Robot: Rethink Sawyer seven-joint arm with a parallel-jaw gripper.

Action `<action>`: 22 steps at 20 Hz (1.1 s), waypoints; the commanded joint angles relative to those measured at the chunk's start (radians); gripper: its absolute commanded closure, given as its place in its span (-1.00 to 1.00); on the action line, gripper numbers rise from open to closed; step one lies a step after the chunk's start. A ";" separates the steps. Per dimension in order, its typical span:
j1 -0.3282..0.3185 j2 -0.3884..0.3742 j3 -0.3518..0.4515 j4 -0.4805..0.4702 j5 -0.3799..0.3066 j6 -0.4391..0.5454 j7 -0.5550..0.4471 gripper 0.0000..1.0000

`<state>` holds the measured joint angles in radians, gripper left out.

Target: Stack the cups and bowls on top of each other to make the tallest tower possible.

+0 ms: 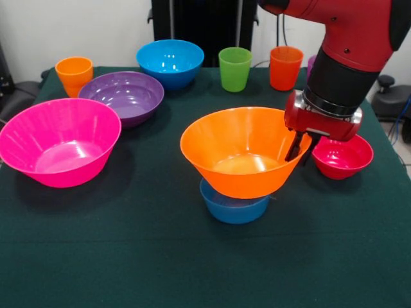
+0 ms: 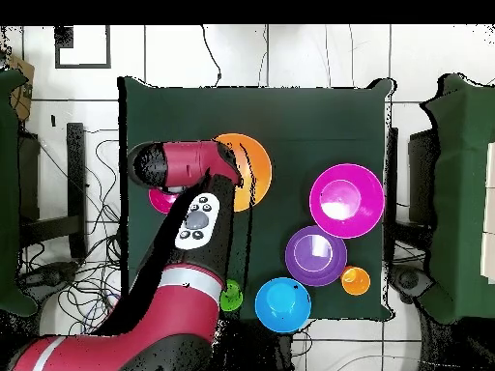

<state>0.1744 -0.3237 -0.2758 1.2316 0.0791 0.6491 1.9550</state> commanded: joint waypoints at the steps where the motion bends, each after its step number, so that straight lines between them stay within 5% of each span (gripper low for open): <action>1: -0.043 0.068 0.112 0.086 -0.043 -0.034 0.036 1.00; 14: -0.066 0.023 0.143 0.108 -0.029 0.059 0.009 1.00; 22: -0.064 0.044 0.151 0.104 -0.026 0.023 0.025 1.00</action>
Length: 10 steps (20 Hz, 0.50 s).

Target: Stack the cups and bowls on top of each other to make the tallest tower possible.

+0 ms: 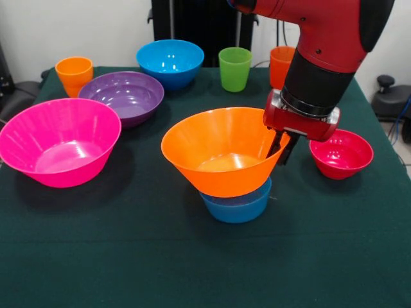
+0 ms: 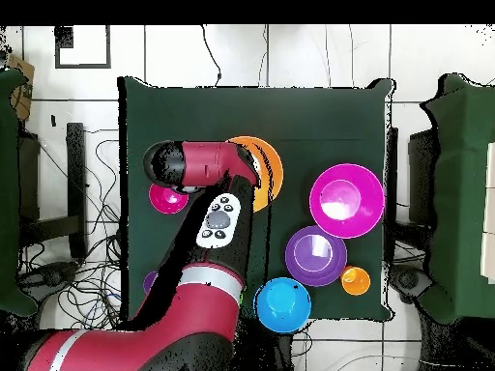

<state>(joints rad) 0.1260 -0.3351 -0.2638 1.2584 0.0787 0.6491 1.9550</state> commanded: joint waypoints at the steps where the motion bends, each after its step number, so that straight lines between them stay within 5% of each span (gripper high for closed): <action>1: -0.014 0.056 0.139 0.077 -0.026 0.023 0.027 1.00; 10: -0.003 0.061 0.142 0.082 -0.018 0.000 0.054 1.00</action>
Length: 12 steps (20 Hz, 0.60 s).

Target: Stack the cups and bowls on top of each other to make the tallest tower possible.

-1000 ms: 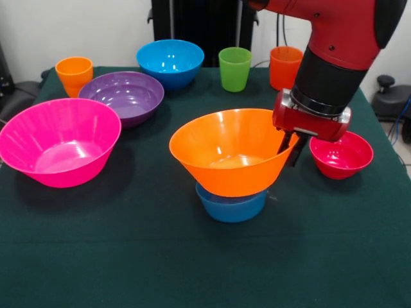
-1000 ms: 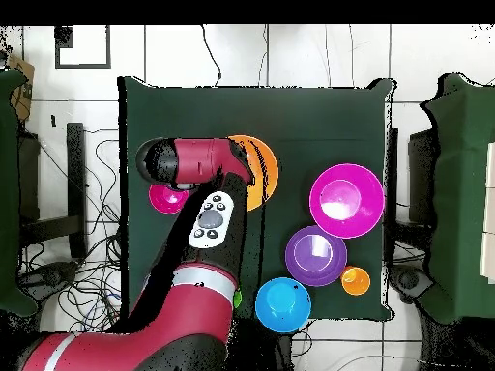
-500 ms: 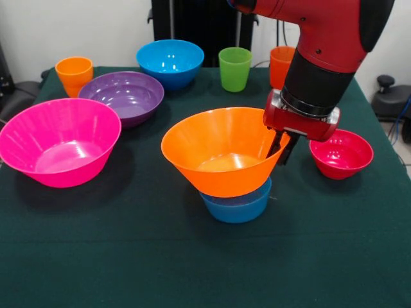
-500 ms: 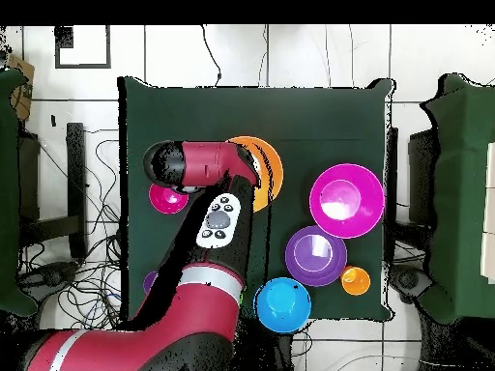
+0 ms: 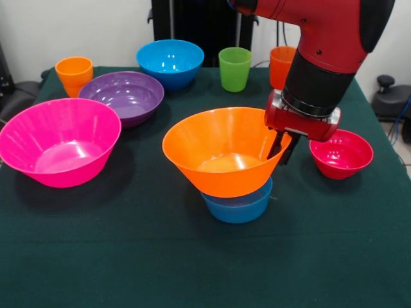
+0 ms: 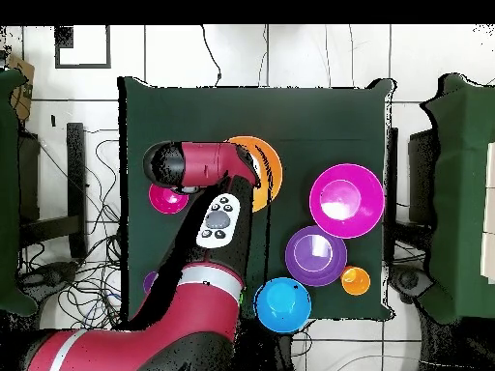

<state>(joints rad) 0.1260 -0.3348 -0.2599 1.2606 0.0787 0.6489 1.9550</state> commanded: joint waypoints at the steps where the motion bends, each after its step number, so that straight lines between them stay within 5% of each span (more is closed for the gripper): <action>1: -0.001 0.061 0.137 0.078 -0.017 0.003 0.055 1.00; 12: -0.015 0.089 0.159 0.016 -0.018 0.034 0.017 1.00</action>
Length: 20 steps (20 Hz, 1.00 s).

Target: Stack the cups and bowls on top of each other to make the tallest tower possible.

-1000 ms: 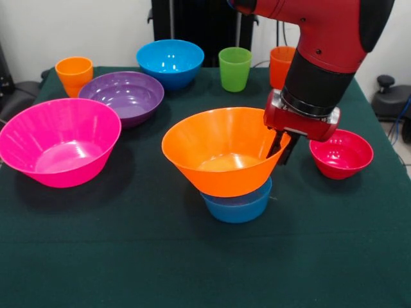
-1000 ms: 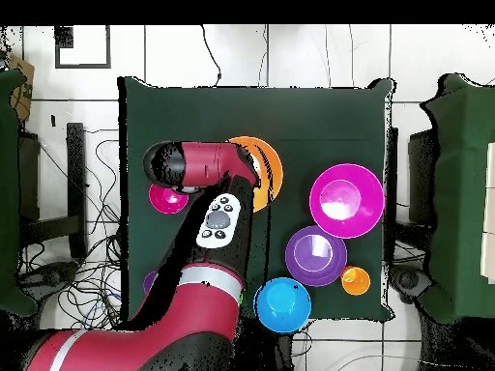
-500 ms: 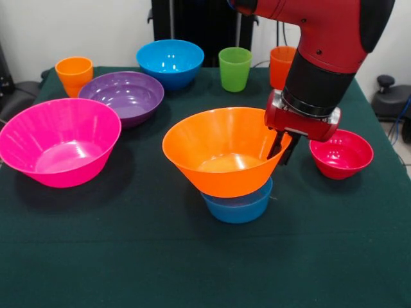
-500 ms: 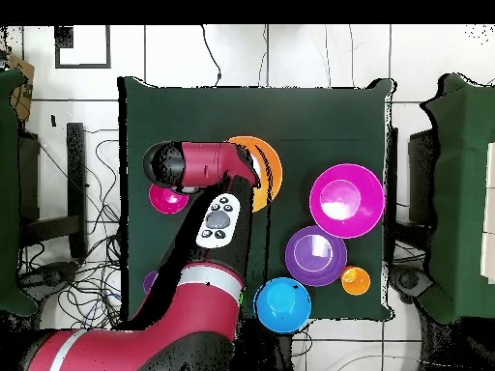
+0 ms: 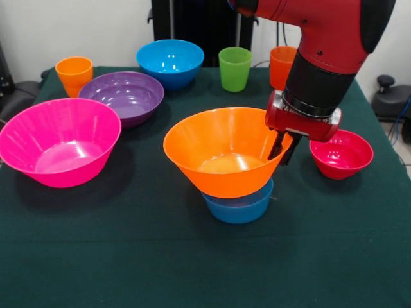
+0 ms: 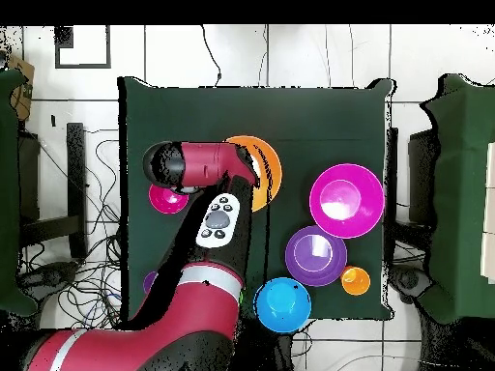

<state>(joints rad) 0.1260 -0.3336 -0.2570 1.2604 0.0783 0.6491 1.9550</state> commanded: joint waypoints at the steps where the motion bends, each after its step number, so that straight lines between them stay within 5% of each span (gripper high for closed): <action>1: -0.016 0.090 0.157 0.011 -0.016 0.036 0.017 1.00; 20: -0.011 0.116 0.159 -0.102 -0.020 0.148 -0.015 1.00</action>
<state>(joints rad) 0.1246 -0.3149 -0.2544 1.2104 0.0780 0.7039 1.9550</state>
